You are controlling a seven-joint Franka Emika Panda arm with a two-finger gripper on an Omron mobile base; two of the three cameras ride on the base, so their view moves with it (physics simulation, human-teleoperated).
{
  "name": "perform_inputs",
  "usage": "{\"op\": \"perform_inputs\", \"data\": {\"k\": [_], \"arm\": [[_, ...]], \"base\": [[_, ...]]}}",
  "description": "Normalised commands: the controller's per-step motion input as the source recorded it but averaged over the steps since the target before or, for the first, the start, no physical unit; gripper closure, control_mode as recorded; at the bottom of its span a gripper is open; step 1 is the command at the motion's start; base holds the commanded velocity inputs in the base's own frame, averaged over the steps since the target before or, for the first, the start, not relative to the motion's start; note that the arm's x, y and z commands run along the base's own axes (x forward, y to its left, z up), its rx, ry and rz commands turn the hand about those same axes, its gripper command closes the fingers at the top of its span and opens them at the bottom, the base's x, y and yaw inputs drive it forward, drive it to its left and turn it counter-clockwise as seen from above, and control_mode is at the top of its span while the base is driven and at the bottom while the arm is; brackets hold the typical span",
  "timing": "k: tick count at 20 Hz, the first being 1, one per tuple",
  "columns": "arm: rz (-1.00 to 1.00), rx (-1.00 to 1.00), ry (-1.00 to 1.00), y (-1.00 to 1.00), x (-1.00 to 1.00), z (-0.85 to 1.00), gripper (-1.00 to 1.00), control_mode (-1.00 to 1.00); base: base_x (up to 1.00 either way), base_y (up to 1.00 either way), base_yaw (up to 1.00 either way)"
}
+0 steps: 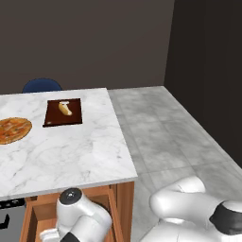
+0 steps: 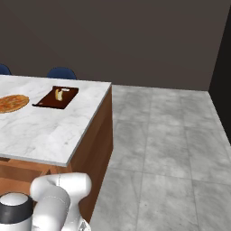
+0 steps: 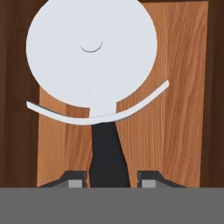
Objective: Take the pizza cutter from the drawer on the left and place it on the dining counter for cutting.
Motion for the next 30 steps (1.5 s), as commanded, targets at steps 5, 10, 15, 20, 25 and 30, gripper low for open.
{"op": "perform_inputs", "data": {"k": [5,10,15,20,25,30], "arm": [[0.0,0.0,0.03,-0.24,0.0,0.69,1.0,-1.0],[0.0,0.0,0.01,-0.2,0.0,0.69,1.0,-1.0],[-0.01,0.0,0.01,-0.26,0.05,0.65,1.0,-1.0],[-0.07,0.0,0.0,-0.22,0.27,0.51,1.0,-1.0],[-0.06,0.0,0.01,-0.27,0.31,0.53,1.0,-1.0],[-0.05,0.0,0.02,-0.27,0.43,0.47,1.0,-1.0]], "base": [[0.0,0.0,0.0],[0.0,0.0,0.0],[0.0,0.0,0.0],[0.0,0.0,0.0],[0.0,0.0,0.0],[0.0,0.0,0.0]]}}
